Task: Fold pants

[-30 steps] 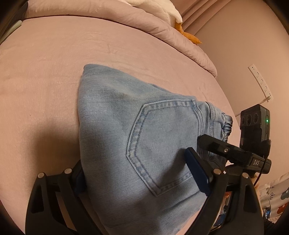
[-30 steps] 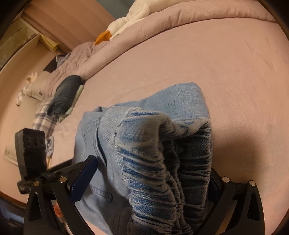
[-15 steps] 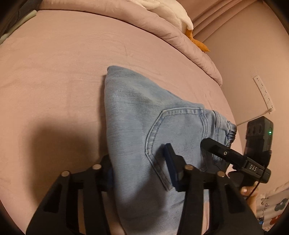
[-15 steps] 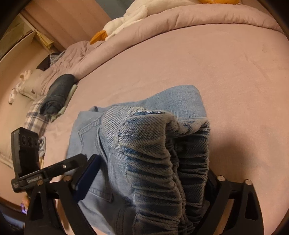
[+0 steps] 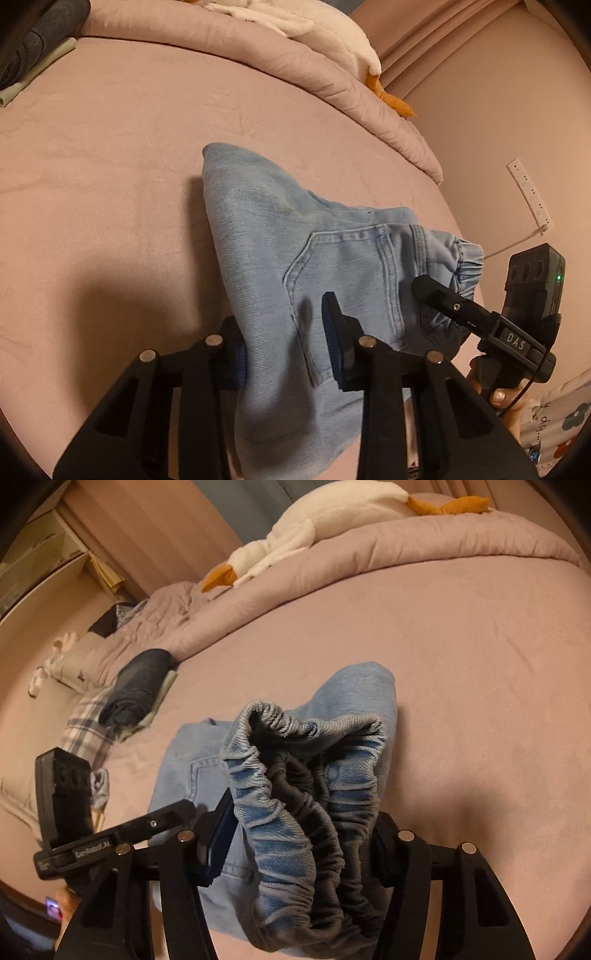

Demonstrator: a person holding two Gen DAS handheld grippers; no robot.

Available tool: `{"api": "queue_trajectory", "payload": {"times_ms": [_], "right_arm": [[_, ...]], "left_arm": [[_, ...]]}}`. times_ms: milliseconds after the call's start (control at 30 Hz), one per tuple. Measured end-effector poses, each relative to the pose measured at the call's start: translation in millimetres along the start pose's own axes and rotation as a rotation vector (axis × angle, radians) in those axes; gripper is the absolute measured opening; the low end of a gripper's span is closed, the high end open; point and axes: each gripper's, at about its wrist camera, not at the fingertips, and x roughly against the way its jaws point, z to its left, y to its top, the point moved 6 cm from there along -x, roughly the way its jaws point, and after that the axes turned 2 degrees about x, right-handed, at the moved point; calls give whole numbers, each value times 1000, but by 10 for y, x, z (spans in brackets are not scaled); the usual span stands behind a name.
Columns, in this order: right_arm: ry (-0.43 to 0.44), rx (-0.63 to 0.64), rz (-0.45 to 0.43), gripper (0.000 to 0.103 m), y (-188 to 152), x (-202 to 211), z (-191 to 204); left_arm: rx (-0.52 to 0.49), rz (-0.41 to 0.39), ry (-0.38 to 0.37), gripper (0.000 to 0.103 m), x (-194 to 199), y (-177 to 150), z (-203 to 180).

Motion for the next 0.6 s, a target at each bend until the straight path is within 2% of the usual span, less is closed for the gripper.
{"api": "queue_trajectory", "payload": {"times_ms": [300, 600], "right_arm": [[43, 53, -49, 57, 8, 149, 282], [95, 77, -72, 57, -7, 273, 517]], "left_arm": [[-55, -62, -1, 31, 344, -54, -162], [-46, -107, 11, 31, 696, -139, -123]]}}
